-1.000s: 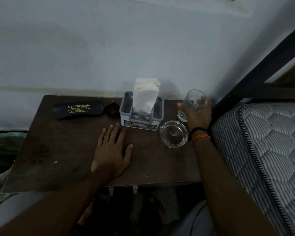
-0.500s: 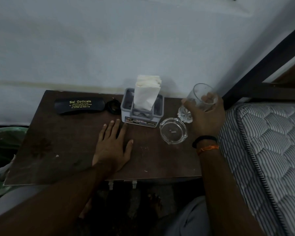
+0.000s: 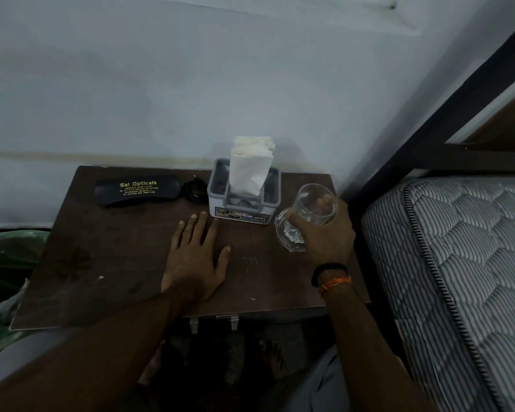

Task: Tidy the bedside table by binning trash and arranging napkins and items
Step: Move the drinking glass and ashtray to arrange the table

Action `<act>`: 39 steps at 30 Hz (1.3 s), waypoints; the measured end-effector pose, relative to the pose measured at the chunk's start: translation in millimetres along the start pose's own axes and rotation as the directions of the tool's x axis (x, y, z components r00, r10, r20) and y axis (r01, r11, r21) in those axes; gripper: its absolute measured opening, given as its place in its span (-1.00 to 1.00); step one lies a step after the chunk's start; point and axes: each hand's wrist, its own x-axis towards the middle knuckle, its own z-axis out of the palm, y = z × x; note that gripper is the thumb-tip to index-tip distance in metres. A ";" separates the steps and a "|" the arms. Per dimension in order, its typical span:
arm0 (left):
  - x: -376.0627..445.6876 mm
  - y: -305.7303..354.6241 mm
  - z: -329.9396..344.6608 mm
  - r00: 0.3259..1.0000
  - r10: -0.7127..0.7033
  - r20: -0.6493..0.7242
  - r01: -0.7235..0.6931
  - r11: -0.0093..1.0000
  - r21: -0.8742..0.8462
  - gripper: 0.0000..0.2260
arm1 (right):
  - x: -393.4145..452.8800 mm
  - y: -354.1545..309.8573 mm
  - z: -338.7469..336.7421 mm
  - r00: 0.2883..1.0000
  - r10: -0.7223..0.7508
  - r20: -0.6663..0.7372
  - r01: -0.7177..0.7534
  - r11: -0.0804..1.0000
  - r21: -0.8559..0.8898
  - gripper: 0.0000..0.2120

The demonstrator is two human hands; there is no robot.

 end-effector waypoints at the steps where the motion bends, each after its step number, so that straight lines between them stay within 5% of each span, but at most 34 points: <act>1: 0.0 -0.1 0.4 1.000 0.001 -0.001 -0.001 1.000 0.002 -0.39 | -0.2 1.1 0.2 1.000 0.008 0.006 -0.008 1.000 -0.002 -0.18; 10: -0.2 -1.2 1.8 1.000 0.007 -0.012 -0.007 1.000 -0.002 -0.40 | -1.3 8.1 -3.1 0.998 0.006 0.060 -0.009 0.999 0.036 -0.20; 20: 0.2 -1.2 1.0 1.000 0.008 0.011 -0.008 1.000 -0.005 -0.38 | -28.5 33.8 4.8 0.992 0.091 0.089 -0.087 0.995 -0.044 0.12; 30: 0.3 0.7 -4.2 0.999 0.010 0.043 -0.009 0.999 -0.033 -0.34 | -29.4 39.7 17.5 0.998 0.047 0.030 -0.040 0.983 -0.181 0.01; 39: 0.8 2.5 -5.4 0.999 0.002 0.049 -0.001 1.000 -0.021 -0.33 | -8.2 42.0 21.0 0.998 0.056 0.010 -0.054 0.993 -0.104 -0.07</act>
